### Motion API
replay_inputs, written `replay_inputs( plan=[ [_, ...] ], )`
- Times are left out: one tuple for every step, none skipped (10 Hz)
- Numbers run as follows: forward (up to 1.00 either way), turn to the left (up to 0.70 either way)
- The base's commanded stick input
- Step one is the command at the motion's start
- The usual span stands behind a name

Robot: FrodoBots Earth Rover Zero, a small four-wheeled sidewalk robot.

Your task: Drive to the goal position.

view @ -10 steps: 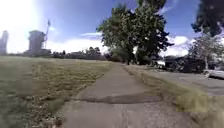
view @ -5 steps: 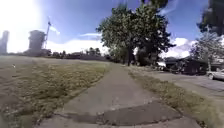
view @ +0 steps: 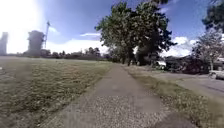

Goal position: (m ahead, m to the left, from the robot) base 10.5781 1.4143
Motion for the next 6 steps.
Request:
replay_inputs(
  plan=[
    [1.00, 0.00],
    [1.00, 0.00],
    [1.00, 0.00],
    [1.00, 0.00],
    [1.00, 0.00],
    [1.00, 0.00]
  ],
)
